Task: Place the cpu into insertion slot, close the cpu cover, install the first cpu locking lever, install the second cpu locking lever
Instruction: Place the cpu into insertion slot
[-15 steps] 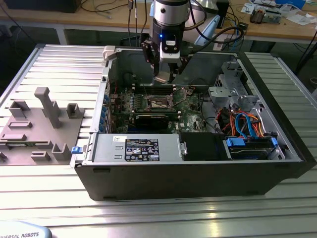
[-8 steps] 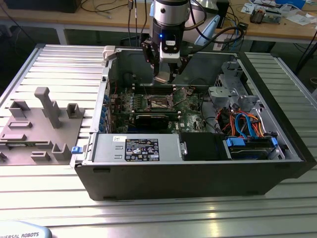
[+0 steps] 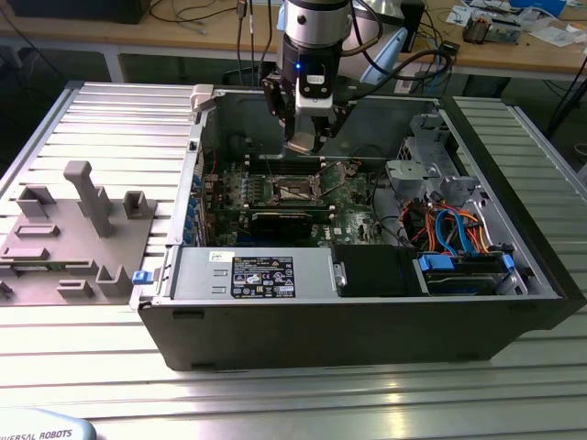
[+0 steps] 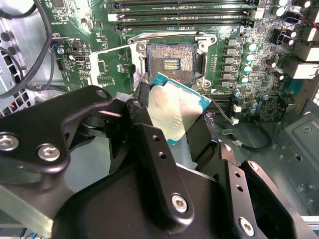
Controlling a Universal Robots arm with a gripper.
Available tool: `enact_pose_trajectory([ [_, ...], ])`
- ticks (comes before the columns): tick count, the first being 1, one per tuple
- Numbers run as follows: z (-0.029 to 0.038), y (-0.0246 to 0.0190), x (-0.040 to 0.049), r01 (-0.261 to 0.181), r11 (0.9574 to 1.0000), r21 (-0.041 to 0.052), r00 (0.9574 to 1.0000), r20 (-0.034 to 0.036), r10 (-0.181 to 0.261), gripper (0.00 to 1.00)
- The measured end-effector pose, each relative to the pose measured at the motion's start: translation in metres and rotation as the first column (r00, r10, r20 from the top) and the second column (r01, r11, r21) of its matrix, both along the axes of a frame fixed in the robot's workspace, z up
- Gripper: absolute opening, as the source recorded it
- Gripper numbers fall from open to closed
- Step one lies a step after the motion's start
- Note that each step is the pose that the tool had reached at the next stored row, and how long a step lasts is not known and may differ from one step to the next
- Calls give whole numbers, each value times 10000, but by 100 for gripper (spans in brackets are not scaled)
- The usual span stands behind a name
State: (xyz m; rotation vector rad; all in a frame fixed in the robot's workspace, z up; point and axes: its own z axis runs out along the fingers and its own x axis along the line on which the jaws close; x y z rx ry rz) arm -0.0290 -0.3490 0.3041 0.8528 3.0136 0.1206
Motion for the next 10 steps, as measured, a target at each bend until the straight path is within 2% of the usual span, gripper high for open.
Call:
enact_pose_trajectory([
  [10, 0, 0, 0, 72, 10000, 0, 10000, 0, -72, 54],
])
